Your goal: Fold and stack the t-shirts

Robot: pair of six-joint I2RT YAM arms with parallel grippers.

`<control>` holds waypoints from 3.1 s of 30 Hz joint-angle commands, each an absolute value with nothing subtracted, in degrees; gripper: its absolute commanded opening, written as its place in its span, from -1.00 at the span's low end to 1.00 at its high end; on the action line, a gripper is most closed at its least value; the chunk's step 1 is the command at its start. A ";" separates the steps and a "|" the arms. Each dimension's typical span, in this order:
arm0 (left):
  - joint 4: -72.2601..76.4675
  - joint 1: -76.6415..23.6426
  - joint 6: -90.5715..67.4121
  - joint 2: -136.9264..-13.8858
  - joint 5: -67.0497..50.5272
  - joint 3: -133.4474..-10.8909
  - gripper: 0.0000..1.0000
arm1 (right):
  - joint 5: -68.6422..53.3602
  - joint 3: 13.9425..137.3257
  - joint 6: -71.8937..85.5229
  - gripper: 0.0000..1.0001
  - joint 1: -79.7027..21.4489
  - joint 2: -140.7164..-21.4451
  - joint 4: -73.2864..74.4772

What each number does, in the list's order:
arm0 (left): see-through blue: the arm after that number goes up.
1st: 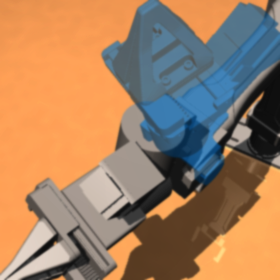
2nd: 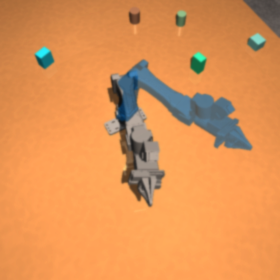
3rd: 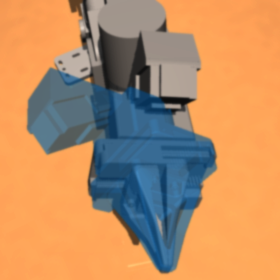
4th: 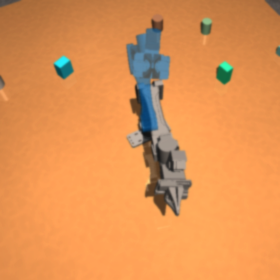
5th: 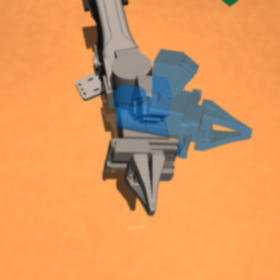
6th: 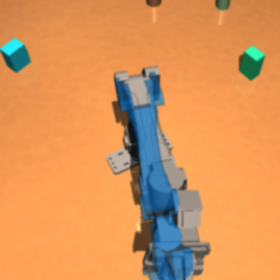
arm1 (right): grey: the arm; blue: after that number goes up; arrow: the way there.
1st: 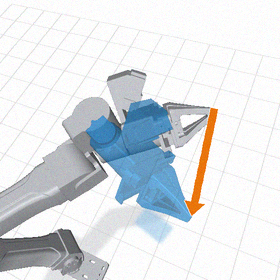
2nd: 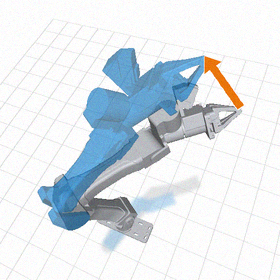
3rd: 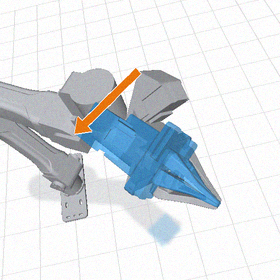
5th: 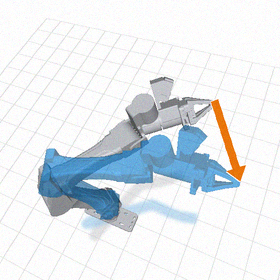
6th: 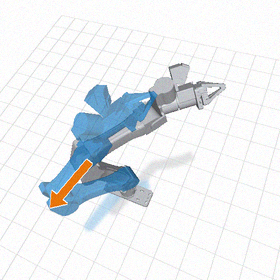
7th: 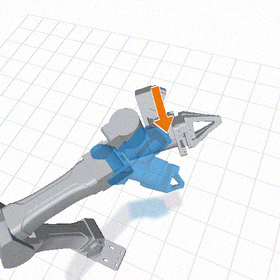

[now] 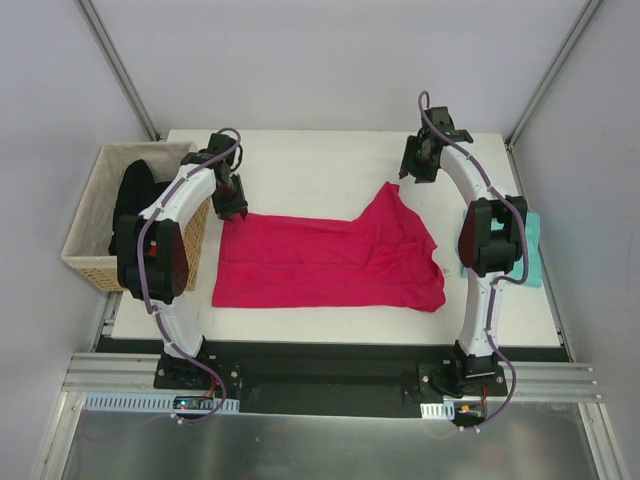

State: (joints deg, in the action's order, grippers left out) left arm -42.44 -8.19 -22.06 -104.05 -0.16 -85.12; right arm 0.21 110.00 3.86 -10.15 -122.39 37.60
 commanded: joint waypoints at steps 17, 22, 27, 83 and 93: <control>-47.72 -8.09 -21.45 -105.65 -0.79 -88.15 -0.45 | -9.93 124.28 4.48 -0.26 -6.94 -136.49 41.05; -48.34 -8.09 -21.62 -104.77 -0.44 -88.24 -0.45 | -13.09 124.54 5.62 -0.22 -6.42 -137.90 39.38; -48.95 -8.09 -21.88 -103.28 -0.26 -87.71 -0.45 | -14.85 124.45 6.94 -0.20 -5.71 -138.86 37.18; -51.06 -8.09 -24.61 -100.99 2.29 -86.40 -0.48 | -16.26 120.59 9.84 -0.98 -2.81 -136.76 34.01; -50.54 -8.09 -23.64 -103.27 1.85 -88.59 -0.49 | -14.94 118.65 8.26 -0.98 -2.72 -131.22 34.28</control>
State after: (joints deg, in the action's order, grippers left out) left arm -49.80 -8.19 -23.62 -102.32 0.71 -85.89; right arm -16.03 118.83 9.63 -3.18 -137.82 33.85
